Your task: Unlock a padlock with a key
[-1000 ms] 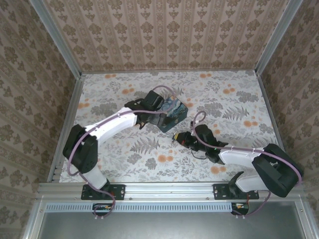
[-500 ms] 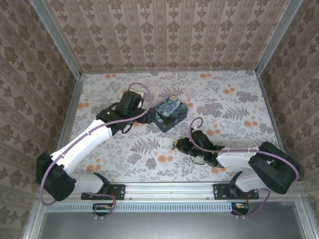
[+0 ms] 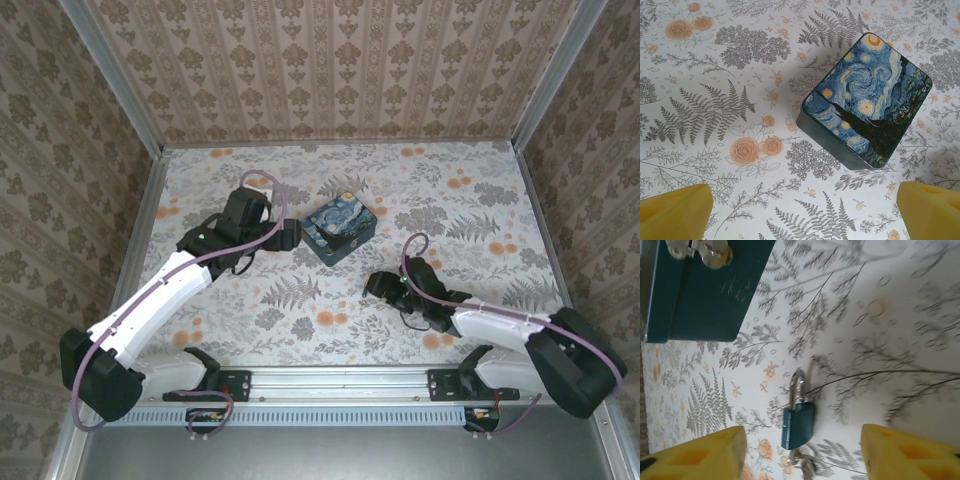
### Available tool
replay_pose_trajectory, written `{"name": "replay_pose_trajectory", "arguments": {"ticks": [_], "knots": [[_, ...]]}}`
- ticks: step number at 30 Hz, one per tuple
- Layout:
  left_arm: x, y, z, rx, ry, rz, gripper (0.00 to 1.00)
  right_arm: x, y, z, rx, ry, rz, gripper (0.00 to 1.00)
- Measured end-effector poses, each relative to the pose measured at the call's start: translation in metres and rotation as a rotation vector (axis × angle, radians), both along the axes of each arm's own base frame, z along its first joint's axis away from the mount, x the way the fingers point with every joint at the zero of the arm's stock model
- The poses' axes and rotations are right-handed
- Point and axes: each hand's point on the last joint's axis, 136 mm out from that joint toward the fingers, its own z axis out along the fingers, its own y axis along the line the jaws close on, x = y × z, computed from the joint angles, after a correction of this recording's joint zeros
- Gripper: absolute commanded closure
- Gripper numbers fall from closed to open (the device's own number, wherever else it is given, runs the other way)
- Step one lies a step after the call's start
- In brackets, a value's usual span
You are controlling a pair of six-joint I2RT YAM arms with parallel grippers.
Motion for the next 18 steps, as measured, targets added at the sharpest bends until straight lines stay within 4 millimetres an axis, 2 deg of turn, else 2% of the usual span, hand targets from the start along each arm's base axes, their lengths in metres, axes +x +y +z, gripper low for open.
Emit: {"name": "replay_pose_trajectory", "arguments": {"ticks": [2, 6, 13, 16, 18], "knots": [[0.002, 0.004, 0.001, -0.008, 0.001, 0.013, 0.03, 0.0, -0.015, 0.006, -0.014, -0.005, -0.025, 0.01], [0.009, 0.016, 0.003, -0.018, 0.001, 0.051, 0.02, 0.002, -0.05, 0.03, -0.05, -0.029, -0.09, 0.01], [0.028, 0.052, 0.004, -0.011, -0.015, 0.175, 0.02, 0.027, -0.099, 0.109, -0.131, -0.16, -0.186, 0.0], [0.038, 0.073, 0.004, 0.022, -0.045, 0.245, 0.02, 0.039, -0.125, 0.135, -0.227, -0.218, -0.246, 0.0], [0.043, 0.085, 0.004, 0.055, -0.068, 0.276, 0.02, 0.045, -0.145, 0.145, -0.295, -0.242, -0.3, 0.0]]}}
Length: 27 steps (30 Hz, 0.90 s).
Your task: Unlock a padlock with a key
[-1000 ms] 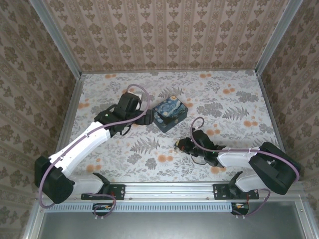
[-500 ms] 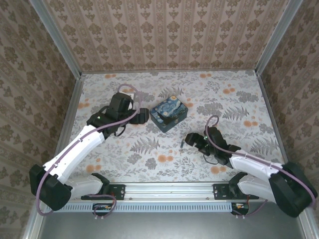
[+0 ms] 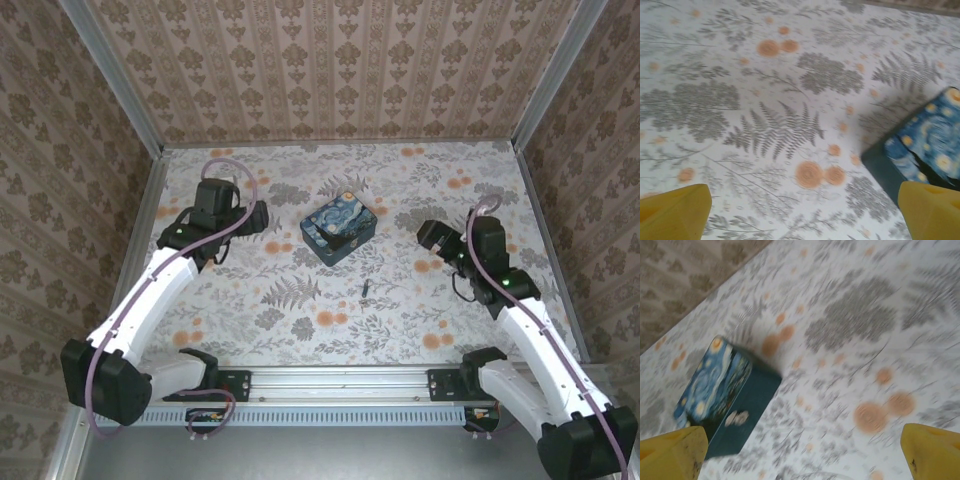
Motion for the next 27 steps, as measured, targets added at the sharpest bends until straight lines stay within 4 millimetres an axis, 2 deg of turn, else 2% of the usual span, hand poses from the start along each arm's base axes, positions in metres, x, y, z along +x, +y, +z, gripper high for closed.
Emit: {"name": "replay_pose_trajectory", "arguments": {"ticks": [4, 7, 11, 14, 17, 20, 24, 27], "knots": [[0.008, 0.018, -0.003, 0.087, -0.051, 0.025, 0.0, 0.008, -0.039, 0.001, -0.135, 0.003, -0.108, 0.01], [0.01, 0.03, -0.007, 0.149, -0.098, 0.036, 0.0, 0.014, -0.057, 0.002, -0.231, -0.007, -0.148, 0.0], [0.01, 0.051, -0.014, 0.18, -0.13, 0.079, 0.0, 0.025, -0.071, 0.01, -0.279, -0.049, -0.18, 0.0], [0.012, 0.064, -0.014, 0.178, -0.127, 0.113, 0.0, 0.034, -0.066, 0.004, -0.234, -0.044, -0.151, 0.0], [0.012, 0.068, -0.016, 0.167, -0.105, 0.118, 0.0, 0.043, -0.039, -0.016, -0.108, 0.001, -0.04, 0.01], [0.014, 0.063, -0.016, 0.146, -0.081, 0.1, 0.0, 0.046, 0.005, -0.037, 0.019, 0.032, 0.096, 0.01], [0.011, 0.058, -0.017, 0.117, -0.054, 0.086, 0.0, 0.016, 0.081, -0.068, 0.116, 0.102, 0.312, 0.0], [0.01, 0.055, -0.019, 0.094, -0.042, 0.083, 0.0, -0.006, 0.122, -0.081, 0.167, 0.138, 0.421, 0.0]]}}
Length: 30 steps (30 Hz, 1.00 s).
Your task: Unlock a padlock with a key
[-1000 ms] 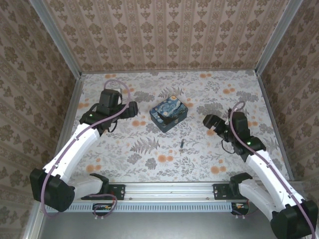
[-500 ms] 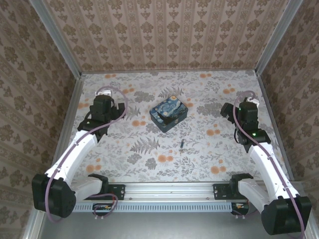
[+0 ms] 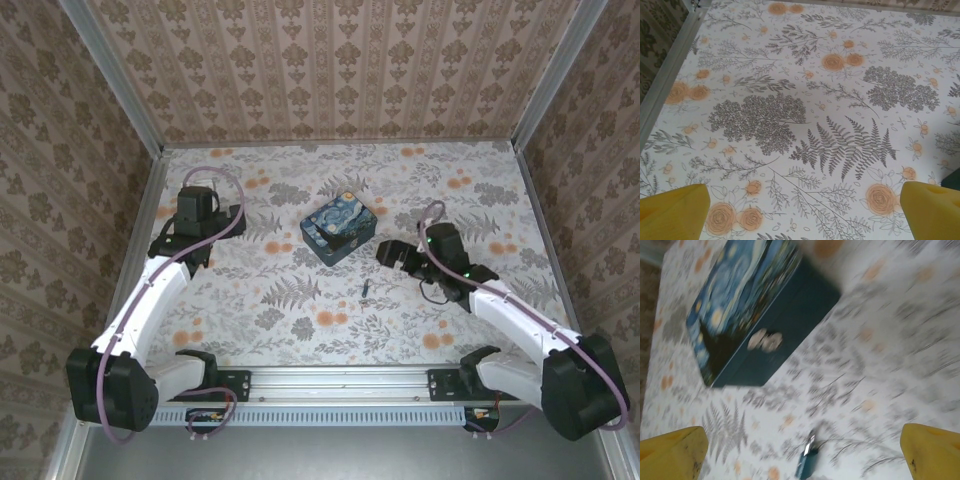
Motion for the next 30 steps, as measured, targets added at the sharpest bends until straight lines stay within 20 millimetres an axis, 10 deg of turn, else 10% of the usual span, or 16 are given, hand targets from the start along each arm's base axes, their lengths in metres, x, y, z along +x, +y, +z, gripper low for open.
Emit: {"name": "replay_pose_trajectory", "arguments": {"ticks": [16, 24, 30], "knots": [[-0.008, -0.014, -0.007, -0.063, 0.042, -0.015, 0.0, -0.026, 0.119, -0.042, -0.009, 0.109, 0.231, 0.0], [-0.005, -0.018, 0.002, -0.077, 0.025, -0.018, 0.0, -0.02, 0.119, -0.044, -0.012, 0.099, 0.214, 0.0], [-0.006, -0.02, 0.003, -0.076, 0.027, -0.024, 0.0, -0.039, 0.056, -0.032, -0.016, 0.094, 0.107, 0.01]]}}
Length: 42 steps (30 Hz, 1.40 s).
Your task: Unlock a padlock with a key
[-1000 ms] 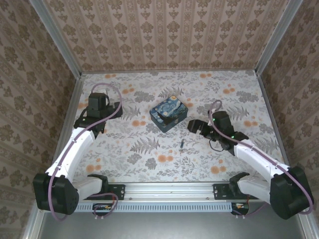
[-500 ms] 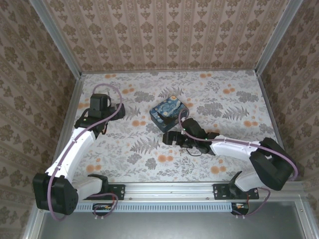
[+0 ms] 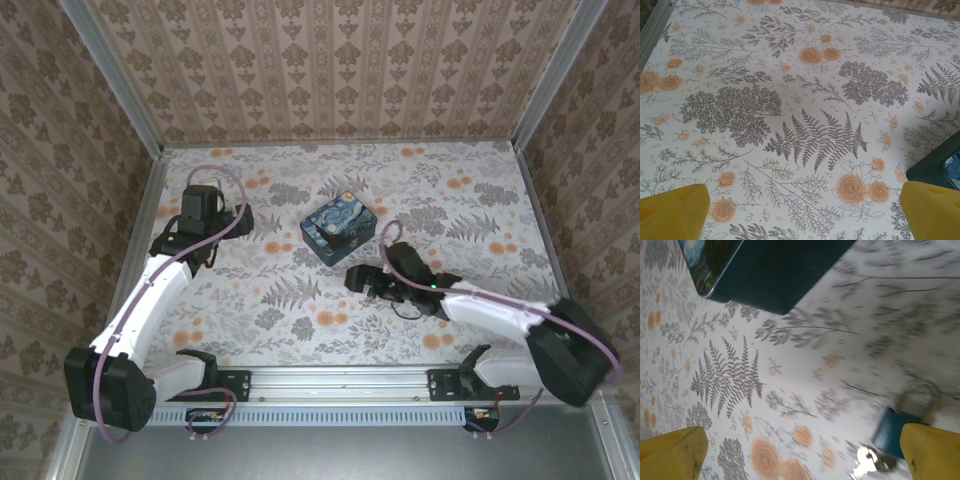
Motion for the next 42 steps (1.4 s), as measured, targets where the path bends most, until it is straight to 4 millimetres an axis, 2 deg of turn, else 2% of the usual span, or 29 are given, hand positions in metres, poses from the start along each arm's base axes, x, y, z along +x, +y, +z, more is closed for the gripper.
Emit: {"name": "replay_pose_trajectory", "arguments": {"ticks": [5, 9, 12, 17, 19, 22, 26, 28, 37, 39, 42], "knots": [[0.0, -0.001, 0.0, -0.003, -0.002, -0.001, 0.0, 0.006, -0.036, 0.04, 0.046, -0.095, -0.09, 0.0], [0.005, 0.001, 0.002, 0.007, -0.053, 0.009, 0.0, 0.016, -0.073, 0.05, 0.014, -0.122, -0.177, 0.0], [0.0, 0.009, -0.009, 0.051, -0.109, 0.007, 0.0, 0.029, -0.108, 0.059, -0.049, -0.141, -0.267, 0.01], [-0.001, 0.037, -0.021, 0.109, -0.15, 0.051, 0.0, 0.057, -0.169, 0.083, -0.236, -0.251, -0.416, 0.01], [0.003, 0.054, -0.02, 0.117, -0.173, 0.093, 0.0, 0.067, -0.188, 0.085, -0.352, -0.313, -0.445, 0.0], [0.011, 0.073, -0.018, 0.122, -0.212, 0.139, 0.0, 0.078, -0.207, 0.076, -0.496, -0.397, -0.469, 0.0], [0.019, 0.076, -0.031, 0.141, -0.234, 0.124, 0.0, 0.085, -0.225, 0.054, -0.623, -0.465, -0.494, 0.0], [0.024, 0.074, -0.044, 0.153, -0.231, 0.104, 0.0, 0.09, -0.23, 0.045, -0.661, -0.497, -0.495, 0.0], [0.025, 0.074, -0.118, 0.242, -0.194, 0.045, 0.0, 0.116, -0.23, 0.027, -0.734, -0.608, -0.46, 0.0], [0.029, 0.073, -0.127, 0.255, -0.195, 0.028, 0.01, 0.121, -0.232, 0.023, -0.732, -0.638, -0.467, 0.01], [0.04, 0.069, -0.136, 0.265, -0.225, 0.001, 0.0, 0.126, -0.228, -0.002, -0.742, -0.618, -0.414, 0.0]]}}
